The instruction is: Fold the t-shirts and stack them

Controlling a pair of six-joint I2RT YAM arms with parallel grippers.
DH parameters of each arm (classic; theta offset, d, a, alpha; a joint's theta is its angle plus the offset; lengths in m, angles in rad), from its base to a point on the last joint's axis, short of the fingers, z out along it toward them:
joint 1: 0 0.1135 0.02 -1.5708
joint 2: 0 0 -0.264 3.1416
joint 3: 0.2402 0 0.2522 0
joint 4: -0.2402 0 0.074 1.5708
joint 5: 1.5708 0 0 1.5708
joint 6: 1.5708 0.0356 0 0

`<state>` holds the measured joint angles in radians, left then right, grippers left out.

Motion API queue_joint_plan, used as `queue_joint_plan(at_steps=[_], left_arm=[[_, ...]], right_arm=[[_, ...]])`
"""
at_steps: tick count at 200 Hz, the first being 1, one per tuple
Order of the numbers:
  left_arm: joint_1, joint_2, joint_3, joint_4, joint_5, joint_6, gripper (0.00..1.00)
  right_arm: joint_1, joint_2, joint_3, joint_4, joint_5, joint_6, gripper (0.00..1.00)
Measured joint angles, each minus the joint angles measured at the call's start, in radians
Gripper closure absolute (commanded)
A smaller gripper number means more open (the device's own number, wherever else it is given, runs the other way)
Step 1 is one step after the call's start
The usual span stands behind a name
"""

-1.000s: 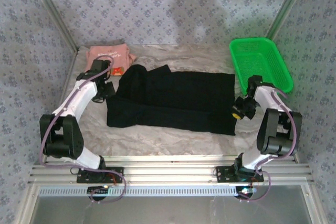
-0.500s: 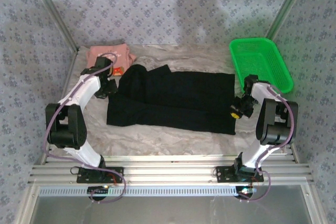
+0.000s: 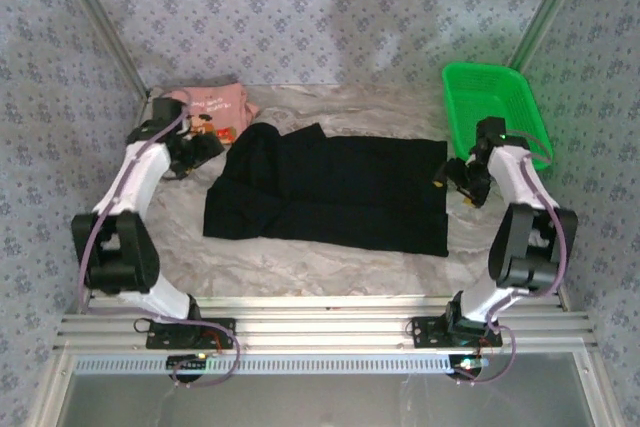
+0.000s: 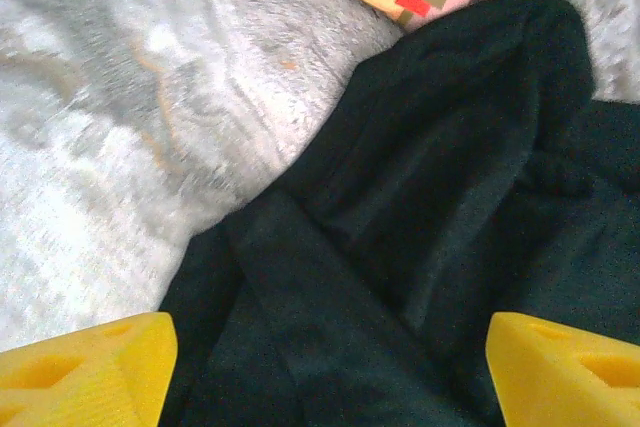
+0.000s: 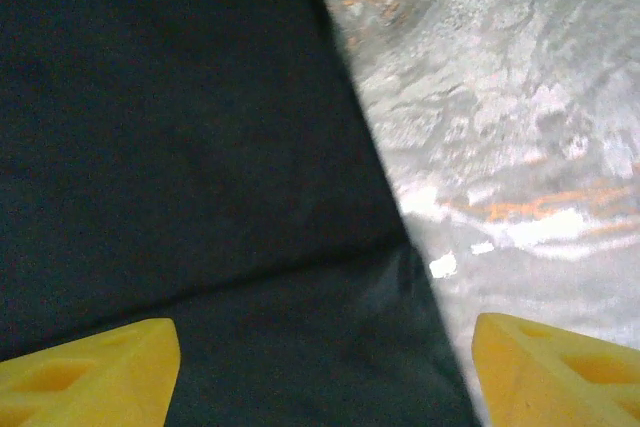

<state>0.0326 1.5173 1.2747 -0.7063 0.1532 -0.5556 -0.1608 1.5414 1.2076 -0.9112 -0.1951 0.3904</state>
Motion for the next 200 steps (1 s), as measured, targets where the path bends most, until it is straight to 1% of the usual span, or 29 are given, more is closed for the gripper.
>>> queue_joint_plan(at_steps=[17,35,50,66,81,93,110,142,168,191,200], left_arm=[[0.053,-0.142,-0.079,-0.029,0.047,-0.042,0.19],[0.071,-0.242,-0.176,-0.062,0.086,-0.074,0.22],[0.077,-0.28,-0.277,-0.08,0.108,-0.102,0.26],[0.085,-0.286,-0.376,-0.095,0.113,-0.123,0.3],[0.092,-0.284,-0.444,-0.108,0.112,-0.139,0.36],[0.095,-0.276,-0.475,-0.104,0.113,-0.149,0.38],[0.098,-0.24,-0.503,-0.079,0.113,-0.162,0.43],[0.098,-0.152,-0.542,0.012,0.113,-0.167,0.43],[0.098,-0.135,-0.583,0.115,0.12,-0.191,0.44],[0.098,-0.12,-0.599,0.201,0.128,-0.217,0.53],[0.096,-0.11,-0.605,0.231,0.128,-0.22,0.59]], right_arm=[[0.005,-0.139,-0.038,-0.018,-0.053,0.008,0.15],[0.036,-0.261,-0.131,-0.046,-0.108,0.034,0.15],[0.073,-0.317,-0.223,-0.076,-0.137,0.061,0.16],[0.094,-0.344,-0.324,-0.096,-0.15,0.084,0.17],[0.094,-0.352,-0.396,-0.108,-0.152,0.1,0.18],[0.094,-0.352,-0.436,-0.107,-0.152,0.109,0.19],[0.094,-0.346,-0.471,-0.101,-0.153,0.119,0.2],[0.096,-0.278,-0.479,-0.037,-0.143,0.144,0.26],[0.096,-0.223,-0.491,0.024,-0.12,0.167,0.31],[0.096,-0.192,-0.492,0.066,-0.097,0.179,0.37],[0.096,-0.178,-0.492,0.079,-0.085,0.184,0.39]])
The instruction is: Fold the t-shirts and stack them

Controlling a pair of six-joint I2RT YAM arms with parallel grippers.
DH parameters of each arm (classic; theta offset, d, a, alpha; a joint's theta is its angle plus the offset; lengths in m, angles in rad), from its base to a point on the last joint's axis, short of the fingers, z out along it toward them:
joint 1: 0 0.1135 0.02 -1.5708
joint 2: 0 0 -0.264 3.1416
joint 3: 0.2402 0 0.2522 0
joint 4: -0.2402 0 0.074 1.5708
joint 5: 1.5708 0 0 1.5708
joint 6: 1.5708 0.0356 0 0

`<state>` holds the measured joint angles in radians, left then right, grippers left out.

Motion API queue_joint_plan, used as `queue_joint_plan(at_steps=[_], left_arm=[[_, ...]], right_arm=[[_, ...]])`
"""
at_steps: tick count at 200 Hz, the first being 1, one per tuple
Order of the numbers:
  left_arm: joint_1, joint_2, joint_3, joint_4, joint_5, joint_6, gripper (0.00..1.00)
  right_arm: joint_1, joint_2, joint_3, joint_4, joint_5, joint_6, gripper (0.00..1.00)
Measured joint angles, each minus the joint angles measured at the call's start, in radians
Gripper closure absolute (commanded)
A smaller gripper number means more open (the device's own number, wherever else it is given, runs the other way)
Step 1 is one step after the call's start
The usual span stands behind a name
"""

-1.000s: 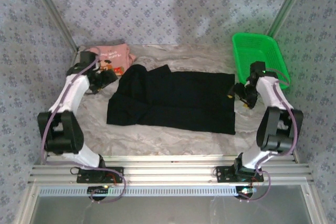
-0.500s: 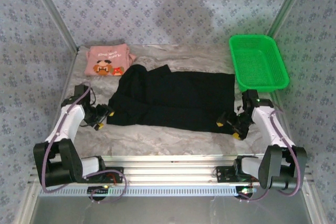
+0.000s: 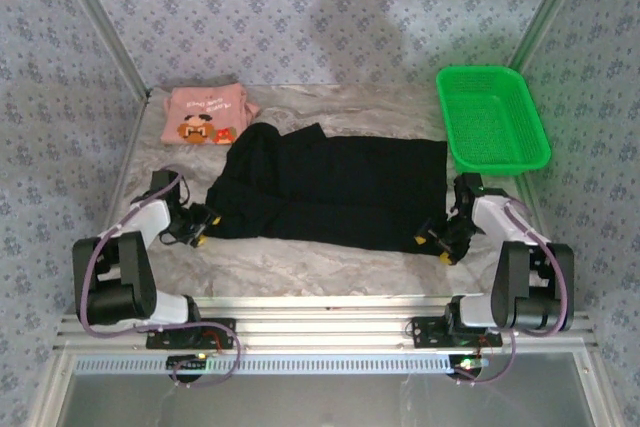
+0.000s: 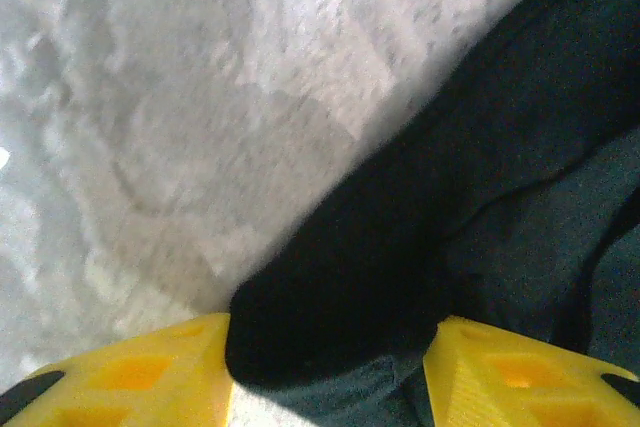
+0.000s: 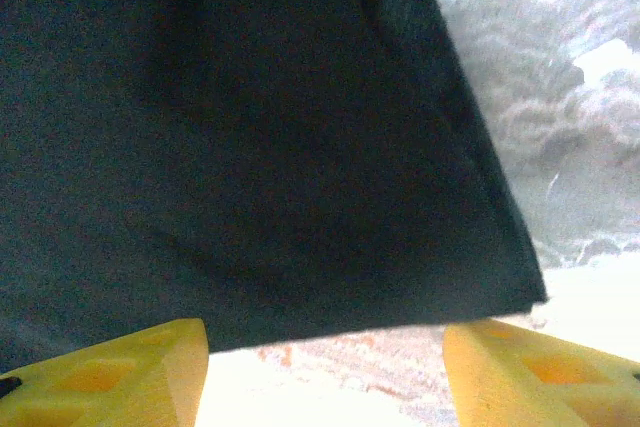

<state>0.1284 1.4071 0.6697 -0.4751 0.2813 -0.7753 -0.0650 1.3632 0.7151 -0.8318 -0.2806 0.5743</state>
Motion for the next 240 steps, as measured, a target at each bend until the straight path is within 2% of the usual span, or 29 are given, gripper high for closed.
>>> queue_joint_plan(at_steps=[27,38,48,86,109,137,174,186,197,213,240], left_arm=[[0.003,0.011,-0.007,-0.003,-0.024,-0.005,0.84],[0.005,0.013,-0.007,-0.018,-0.042,-0.007,0.9],[0.007,0.01,-0.006,-0.026,-0.049,0.005,0.92],[0.011,-0.026,-0.006,-0.036,-0.092,0.032,0.94],[0.016,-0.078,-0.013,-0.053,-0.118,0.042,0.94],[0.017,-0.151,-0.032,-0.093,-0.144,0.058,0.94],[0.029,-0.213,-0.054,-0.146,-0.163,0.068,0.94],[0.032,-0.222,-0.062,-0.156,-0.163,0.068,0.93],[0.034,-0.222,-0.072,-0.157,-0.163,0.065,0.82],[0.035,-0.222,-0.087,-0.167,-0.167,0.062,0.63],[0.035,-0.254,-0.086,-0.216,-0.171,0.042,0.45]], right_arm=[[-0.005,0.04,0.0,0.022,0.034,0.012,0.54],[-0.006,0.058,0.002,0.026,0.051,0.006,0.63],[-0.005,0.068,0.004,0.024,0.07,0.014,0.64],[-0.007,0.056,0.008,0.009,0.142,0.013,0.85],[-0.009,0.023,0.008,-0.005,0.169,0.018,0.95],[-0.02,0.014,0.008,-0.016,0.196,0.021,1.0],[-0.027,-0.047,0.008,-0.047,0.228,0.021,1.0],[-0.027,-0.06,0.007,-0.055,0.232,0.022,0.95],[-0.027,-0.06,0.003,-0.055,0.233,0.022,0.86],[-0.026,-0.056,0.0,-0.057,0.239,0.033,0.69],[-0.026,-0.061,0.0,-0.069,0.24,0.038,0.48]])
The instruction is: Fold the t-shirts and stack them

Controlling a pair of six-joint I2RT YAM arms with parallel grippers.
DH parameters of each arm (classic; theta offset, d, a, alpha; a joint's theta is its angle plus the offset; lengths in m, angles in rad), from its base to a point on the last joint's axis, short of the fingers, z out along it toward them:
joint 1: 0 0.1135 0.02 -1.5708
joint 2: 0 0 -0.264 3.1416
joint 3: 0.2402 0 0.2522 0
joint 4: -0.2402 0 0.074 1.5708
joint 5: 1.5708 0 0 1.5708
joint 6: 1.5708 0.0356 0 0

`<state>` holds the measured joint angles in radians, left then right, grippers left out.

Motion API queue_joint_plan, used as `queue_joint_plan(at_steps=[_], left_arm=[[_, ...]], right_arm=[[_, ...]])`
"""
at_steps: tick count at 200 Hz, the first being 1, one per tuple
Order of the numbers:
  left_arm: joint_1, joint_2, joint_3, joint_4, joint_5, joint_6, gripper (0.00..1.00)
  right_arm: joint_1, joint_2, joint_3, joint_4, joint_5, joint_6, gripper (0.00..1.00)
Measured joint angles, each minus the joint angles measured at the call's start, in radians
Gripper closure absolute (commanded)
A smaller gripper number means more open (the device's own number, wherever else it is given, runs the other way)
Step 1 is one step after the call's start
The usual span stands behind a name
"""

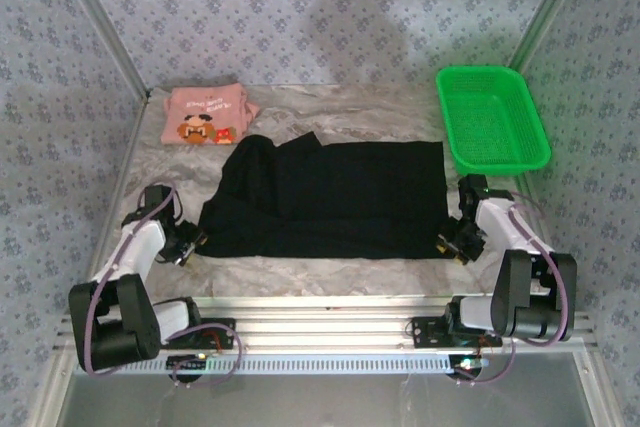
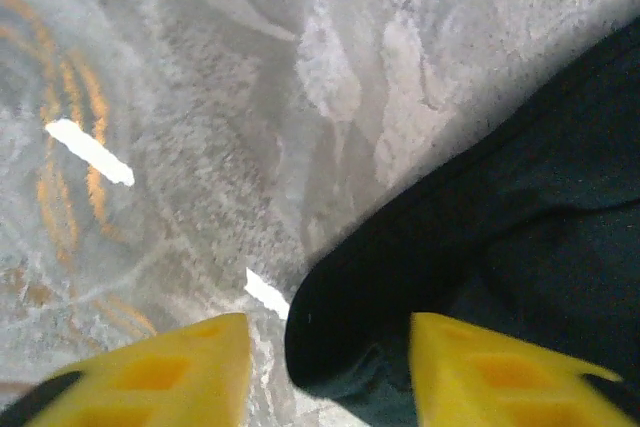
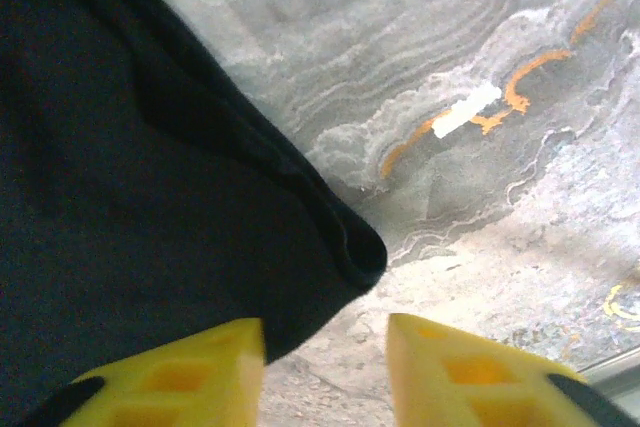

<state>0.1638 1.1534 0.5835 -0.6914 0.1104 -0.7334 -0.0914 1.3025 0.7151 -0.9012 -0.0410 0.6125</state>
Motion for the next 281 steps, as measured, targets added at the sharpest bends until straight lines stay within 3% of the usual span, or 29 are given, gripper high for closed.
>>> queue_joint_plan(at_steps=[43,56,90,123,194,239,281], left_arm=[[-0.051,-0.1,0.135,-0.132,-0.011,-0.017,0.3],[-0.1,-0.119,0.184,-0.143,-0.003,-0.033,0.27],[-0.265,-0.123,0.207,-0.092,0.105,-0.152,0.31],[-0.349,-0.079,0.127,0.046,0.208,-0.306,0.36],[-0.37,0.005,-0.005,0.209,0.246,-0.447,0.43],[-0.402,0.074,-0.02,0.304,0.245,-0.499,0.46],[-0.425,0.111,-0.027,0.367,0.241,-0.534,0.57]], right_arm=[[0.006,-0.118,0.069,-0.045,-0.05,-0.015,0.06],[0.023,-0.172,0.116,-0.034,-0.101,-0.033,0.01],[0.086,-0.21,0.217,0.02,-0.27,-0.07,0.0],[0.212,-0.148,0.256,0.047,-0.336,-0.099,0.0],[0.35,-0.124,0.291,0.097,-0.376,-0.117,0.0],[0.364,-0.109,0.305,0.105,-0.378,-0.129,0.0],[0.364,-0.107,0.305,0.104,-0.375,-0.135,0.0]])
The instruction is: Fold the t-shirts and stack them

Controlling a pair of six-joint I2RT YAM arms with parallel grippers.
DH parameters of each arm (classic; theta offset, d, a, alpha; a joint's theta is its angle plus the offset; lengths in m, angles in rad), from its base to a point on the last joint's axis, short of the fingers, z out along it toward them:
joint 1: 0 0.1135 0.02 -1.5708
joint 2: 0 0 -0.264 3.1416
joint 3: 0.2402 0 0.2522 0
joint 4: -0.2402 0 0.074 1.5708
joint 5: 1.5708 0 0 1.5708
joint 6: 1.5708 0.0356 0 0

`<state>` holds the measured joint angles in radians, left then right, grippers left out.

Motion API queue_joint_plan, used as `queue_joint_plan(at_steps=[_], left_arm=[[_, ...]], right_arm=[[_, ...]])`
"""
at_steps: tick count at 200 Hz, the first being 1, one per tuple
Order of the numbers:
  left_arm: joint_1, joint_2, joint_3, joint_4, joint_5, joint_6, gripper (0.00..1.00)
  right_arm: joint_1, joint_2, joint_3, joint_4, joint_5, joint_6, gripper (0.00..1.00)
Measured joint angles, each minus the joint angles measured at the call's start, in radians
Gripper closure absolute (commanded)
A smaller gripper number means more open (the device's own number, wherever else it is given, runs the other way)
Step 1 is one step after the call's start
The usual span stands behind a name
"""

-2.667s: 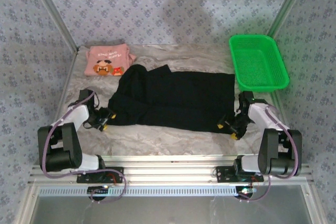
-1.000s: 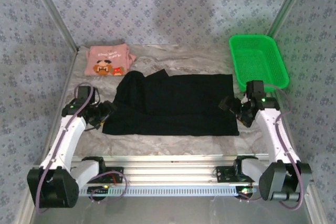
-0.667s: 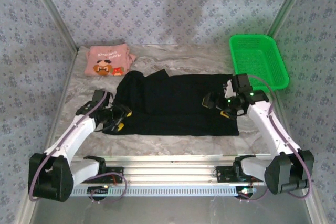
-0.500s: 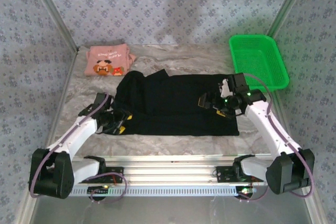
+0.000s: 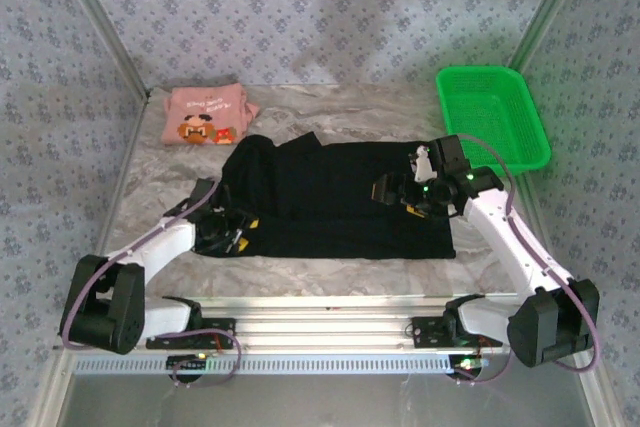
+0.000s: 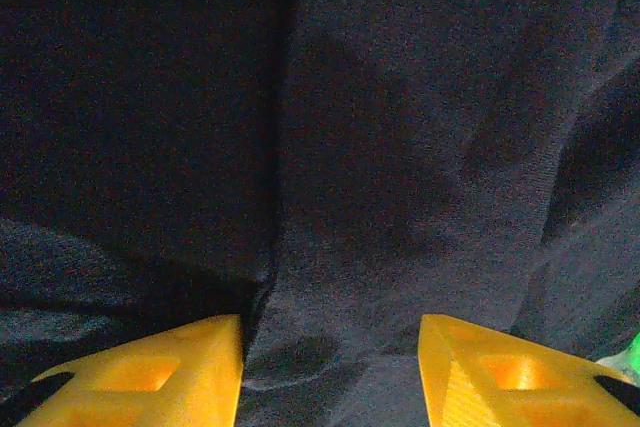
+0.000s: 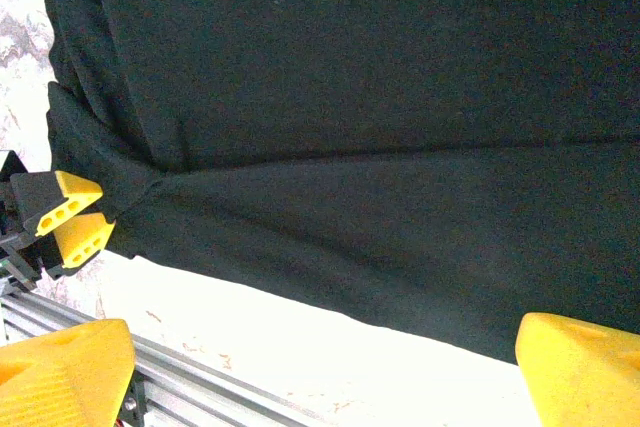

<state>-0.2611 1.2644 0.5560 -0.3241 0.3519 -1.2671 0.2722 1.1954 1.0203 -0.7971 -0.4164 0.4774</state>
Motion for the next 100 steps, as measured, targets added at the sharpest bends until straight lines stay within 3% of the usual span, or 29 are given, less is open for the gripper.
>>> queue_joint_plan(at_steps=[62,100], left_arm=[[-0.004,0.001,-0.008,0.025,-0.002,-0.013,0.98],[-0.004,0.001,-0.011,0.029,0.0,-0.004,1.0]], right_arm=[[0.001,0.0,0.0,-0.011,0.012,0.0,0.0],[0.001,0.0,0.001,-0.014,0.019,0.0,0.0]])
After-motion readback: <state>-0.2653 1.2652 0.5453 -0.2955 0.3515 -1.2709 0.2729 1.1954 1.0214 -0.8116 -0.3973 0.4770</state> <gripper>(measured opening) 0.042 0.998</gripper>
